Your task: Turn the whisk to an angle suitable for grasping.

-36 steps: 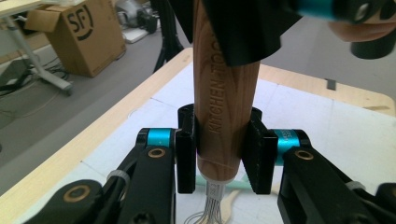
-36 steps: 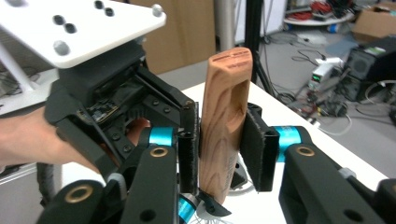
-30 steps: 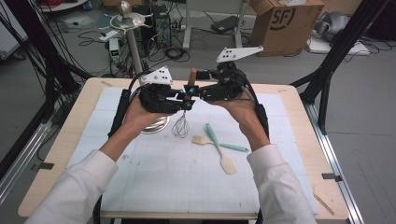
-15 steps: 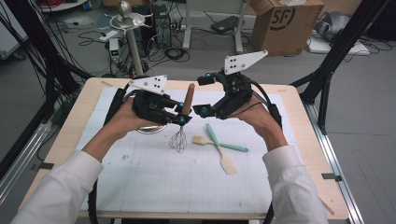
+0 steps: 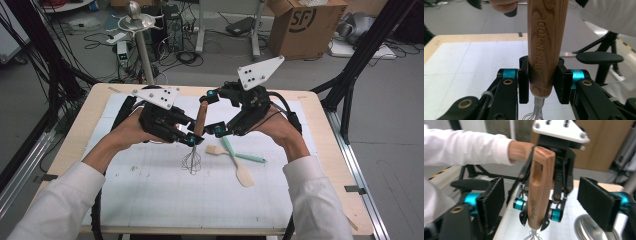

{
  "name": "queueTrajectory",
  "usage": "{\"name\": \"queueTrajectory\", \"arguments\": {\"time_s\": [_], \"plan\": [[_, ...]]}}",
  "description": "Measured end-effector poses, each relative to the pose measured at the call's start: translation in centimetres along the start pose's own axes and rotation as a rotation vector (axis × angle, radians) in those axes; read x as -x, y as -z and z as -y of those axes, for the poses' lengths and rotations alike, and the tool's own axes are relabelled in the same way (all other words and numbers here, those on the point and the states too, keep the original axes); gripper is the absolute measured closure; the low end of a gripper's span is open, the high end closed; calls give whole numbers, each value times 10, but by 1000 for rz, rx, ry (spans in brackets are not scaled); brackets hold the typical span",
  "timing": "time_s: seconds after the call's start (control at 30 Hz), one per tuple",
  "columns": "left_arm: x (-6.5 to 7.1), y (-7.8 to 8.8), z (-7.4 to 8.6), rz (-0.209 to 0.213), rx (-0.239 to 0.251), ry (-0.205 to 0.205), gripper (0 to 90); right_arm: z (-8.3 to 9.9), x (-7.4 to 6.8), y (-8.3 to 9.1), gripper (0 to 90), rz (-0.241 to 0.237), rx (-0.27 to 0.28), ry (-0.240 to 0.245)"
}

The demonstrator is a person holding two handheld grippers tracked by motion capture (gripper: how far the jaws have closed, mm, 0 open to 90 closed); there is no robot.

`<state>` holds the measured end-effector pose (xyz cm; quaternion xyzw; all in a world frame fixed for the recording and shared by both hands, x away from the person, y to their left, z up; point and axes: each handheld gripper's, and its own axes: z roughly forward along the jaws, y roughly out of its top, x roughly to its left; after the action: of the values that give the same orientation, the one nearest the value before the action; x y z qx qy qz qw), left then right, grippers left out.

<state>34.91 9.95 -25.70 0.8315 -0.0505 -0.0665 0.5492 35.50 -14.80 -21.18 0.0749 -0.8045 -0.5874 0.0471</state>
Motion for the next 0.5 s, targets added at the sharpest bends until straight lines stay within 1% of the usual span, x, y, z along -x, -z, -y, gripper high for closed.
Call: {"name": "queueTrajectory", "arguments": {"time_s": [0.03, 0.07, 0.13, 0.17, 0.23, 0.27, 0.37, 0.43, 0.5], "plan": [[1, -2, 0, 8, 3, -1, 693, 0, -1, -1, 265, -18, -2, 7], [1, -3, -1, 18, 1, -4, 693, -1, -2, -2, 288, -24, -3, 10], [3, -5, -1, 38, 5, -3, 693, -1, -3, -4, 345, -51, -13, 19], [3, -6, -1, 48, 7, 1, 693, -1, -3, -5, 378, -61, -16, 19], [3, -7, -1, 59, 6, 0, 693, -1, -4, -6, 455, -79, -25, 33], [2, -8, -1, 68, 15, 3, 693, -2, -4, -6, 499, -91, -28, 41], [3, -7, -2, 89, 28, -3, 693, -3, -5, -7, 613, -107, -30, 68], [4, -8, -2, 95, 28, -12, 693, -3, -7, -8, 692, -109, -34, 75], [5, -8, -2, 94, 18, -16, 693, -3, -6, -9, 704, -122, -34, 72]]}}
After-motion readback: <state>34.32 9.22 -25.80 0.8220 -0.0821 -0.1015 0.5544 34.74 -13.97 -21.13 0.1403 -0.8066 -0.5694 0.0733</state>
